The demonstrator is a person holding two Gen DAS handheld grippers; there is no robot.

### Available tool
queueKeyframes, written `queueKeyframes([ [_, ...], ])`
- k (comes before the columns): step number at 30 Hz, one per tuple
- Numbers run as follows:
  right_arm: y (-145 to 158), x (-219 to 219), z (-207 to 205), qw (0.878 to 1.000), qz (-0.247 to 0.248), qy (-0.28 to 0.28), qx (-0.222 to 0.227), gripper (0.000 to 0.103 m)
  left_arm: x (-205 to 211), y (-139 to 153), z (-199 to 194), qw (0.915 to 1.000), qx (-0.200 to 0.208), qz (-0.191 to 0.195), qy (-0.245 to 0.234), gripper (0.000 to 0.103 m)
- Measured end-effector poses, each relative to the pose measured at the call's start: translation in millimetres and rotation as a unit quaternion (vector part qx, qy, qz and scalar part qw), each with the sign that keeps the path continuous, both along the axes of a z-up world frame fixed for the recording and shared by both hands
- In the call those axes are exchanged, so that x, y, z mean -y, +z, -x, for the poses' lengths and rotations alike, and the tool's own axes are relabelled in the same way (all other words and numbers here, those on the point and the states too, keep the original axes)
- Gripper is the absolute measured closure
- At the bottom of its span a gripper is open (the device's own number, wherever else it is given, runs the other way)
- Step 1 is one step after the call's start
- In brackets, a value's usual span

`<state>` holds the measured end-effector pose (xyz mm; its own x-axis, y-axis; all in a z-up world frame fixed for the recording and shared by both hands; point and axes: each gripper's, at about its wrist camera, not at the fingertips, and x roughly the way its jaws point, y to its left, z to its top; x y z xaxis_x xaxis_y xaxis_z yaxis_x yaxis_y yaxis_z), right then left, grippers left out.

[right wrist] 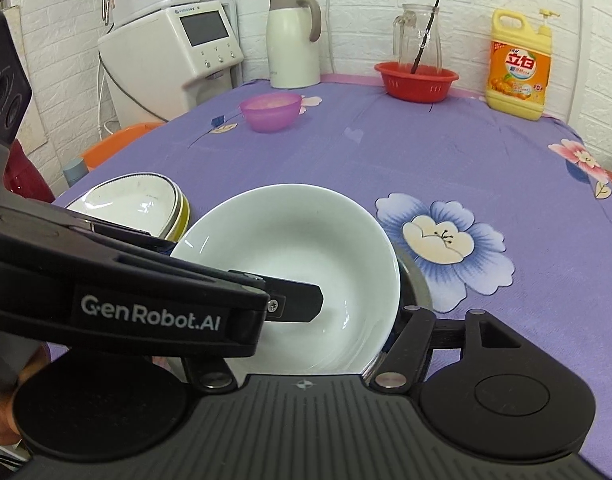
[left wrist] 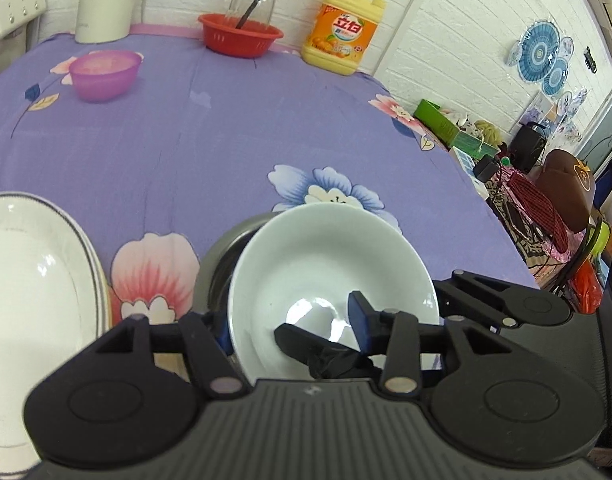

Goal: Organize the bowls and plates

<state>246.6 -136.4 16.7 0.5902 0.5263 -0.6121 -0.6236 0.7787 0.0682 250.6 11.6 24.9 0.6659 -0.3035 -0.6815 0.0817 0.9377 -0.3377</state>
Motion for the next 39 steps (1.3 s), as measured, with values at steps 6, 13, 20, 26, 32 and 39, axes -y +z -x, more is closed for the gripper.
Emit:
queueKeyframes([
  [6, -1, 3, 1, 1.0, -0.004, -0.003, 0.006, 0.0, -4, 0, -3, 0.9999, 0.013, -0.003, 0.001, 0.053],
  [13, 17, 12, 7, 0.998, -0.021, -0.024, 0.059, 0.0, -17, 20, 4, 0.9981, 0.058, 0.004, 0.022, 0.038],
  [20, 22, 36, 4, 0.993, -0.058, -0.072, 0.069, 0.0, -31, 29, 9, 0.9961, 0.074, 0.008, 0.048, 0.027],
  [26, 8, 59, -6, 0.988, -0.099, -0.116, 0.02, 0.0, -43, 25, 8, 0.9959, 0.069, -0.001, 0.059, 0.026],
  [32, 2, 77, -23, 0.976, -0.149, -0.152, -0.034, 0.0, -55, 28, -1, 0.9953, 0.067, -0.015, 0.068, 0.026],
  [39, 19, 53, -56, 0.979, -0.128, -0.136, -0.078, 0.0, -79, 38, -14, 0.9936, 0.08, -0.026, 0.076, 0.026],
])
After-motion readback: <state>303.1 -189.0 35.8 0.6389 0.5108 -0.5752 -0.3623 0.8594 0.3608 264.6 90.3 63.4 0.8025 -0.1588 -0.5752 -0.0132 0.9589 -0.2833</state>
